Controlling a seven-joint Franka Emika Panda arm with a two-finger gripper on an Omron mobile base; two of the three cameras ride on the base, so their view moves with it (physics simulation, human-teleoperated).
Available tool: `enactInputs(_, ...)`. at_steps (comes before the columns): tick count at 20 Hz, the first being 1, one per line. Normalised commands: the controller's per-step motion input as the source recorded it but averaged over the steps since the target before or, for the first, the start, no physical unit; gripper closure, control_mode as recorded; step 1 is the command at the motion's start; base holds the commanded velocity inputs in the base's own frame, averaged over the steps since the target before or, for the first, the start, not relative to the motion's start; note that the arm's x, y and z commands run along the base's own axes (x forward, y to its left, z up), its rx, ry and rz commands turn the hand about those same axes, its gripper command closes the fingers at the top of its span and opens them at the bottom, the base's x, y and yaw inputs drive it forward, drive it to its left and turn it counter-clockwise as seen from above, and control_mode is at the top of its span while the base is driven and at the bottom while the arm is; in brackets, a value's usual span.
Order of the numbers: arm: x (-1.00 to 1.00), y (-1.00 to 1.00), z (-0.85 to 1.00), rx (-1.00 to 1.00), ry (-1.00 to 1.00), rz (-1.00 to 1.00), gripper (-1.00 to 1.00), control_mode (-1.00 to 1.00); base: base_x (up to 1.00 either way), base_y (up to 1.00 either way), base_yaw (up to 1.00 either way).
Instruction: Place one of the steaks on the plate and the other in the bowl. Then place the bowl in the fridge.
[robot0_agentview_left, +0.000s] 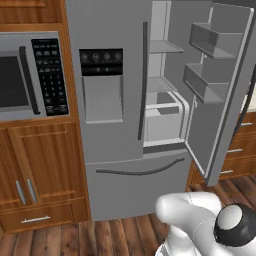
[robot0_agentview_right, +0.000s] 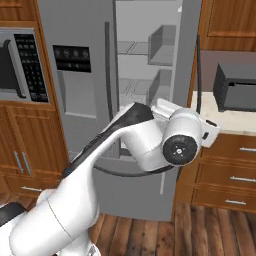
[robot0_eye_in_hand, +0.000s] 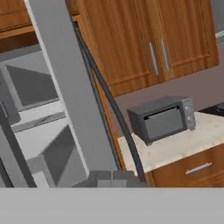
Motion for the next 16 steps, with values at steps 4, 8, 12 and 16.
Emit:
enactInputs(4, -0.73, 1.0, -0.45, -0.07, -0.17, -0.1, 1.0, -1.0, 0.0, 0.0, 0.0)
enactInputs(8, -0.09, 1.0, 0.44, -0.14, 0.02, -0.14, 1.0, -1.0, 0.0, 0.0, 0.0)
enactInputs(12, 0.0, 0.91, 0.38, -0.02, 0.2, 0.04, 1.0, -1.0, 0.0, 0.0, 0.0)
enactInputs(16, -0.06, 0.83, 0.08, 0.0, 0.16, 0.1, 1.0, -1.0, 0.0, 0.0, 0.0)
